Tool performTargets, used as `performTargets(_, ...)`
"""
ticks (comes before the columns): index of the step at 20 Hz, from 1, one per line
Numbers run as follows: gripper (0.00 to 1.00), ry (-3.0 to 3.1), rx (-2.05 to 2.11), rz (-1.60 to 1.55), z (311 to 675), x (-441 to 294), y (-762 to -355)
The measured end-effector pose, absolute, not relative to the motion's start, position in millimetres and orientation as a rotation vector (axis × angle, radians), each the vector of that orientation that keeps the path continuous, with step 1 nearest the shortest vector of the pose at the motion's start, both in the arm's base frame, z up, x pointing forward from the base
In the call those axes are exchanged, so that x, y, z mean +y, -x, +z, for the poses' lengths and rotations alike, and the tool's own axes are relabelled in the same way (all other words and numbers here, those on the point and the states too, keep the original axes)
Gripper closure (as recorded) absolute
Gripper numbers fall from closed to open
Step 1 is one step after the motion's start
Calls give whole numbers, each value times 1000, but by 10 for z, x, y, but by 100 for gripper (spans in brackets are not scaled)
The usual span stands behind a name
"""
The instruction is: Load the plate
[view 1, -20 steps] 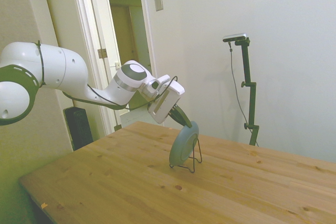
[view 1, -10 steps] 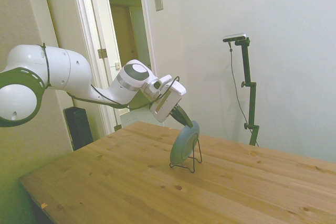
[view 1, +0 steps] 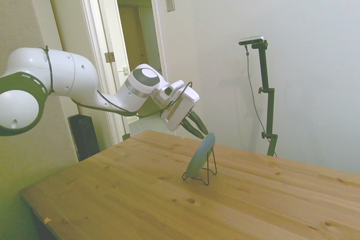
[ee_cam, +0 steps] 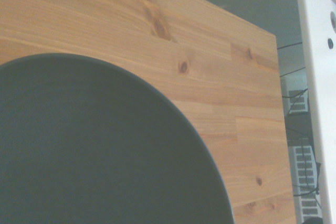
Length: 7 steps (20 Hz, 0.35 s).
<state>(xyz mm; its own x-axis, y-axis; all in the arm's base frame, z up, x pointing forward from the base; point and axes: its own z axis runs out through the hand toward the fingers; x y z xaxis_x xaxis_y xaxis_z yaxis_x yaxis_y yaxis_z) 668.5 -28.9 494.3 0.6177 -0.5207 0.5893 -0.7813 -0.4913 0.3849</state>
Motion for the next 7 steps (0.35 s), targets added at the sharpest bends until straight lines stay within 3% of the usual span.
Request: performTargets(7,0,-2423,-1150,431,5748,-153,-6241)
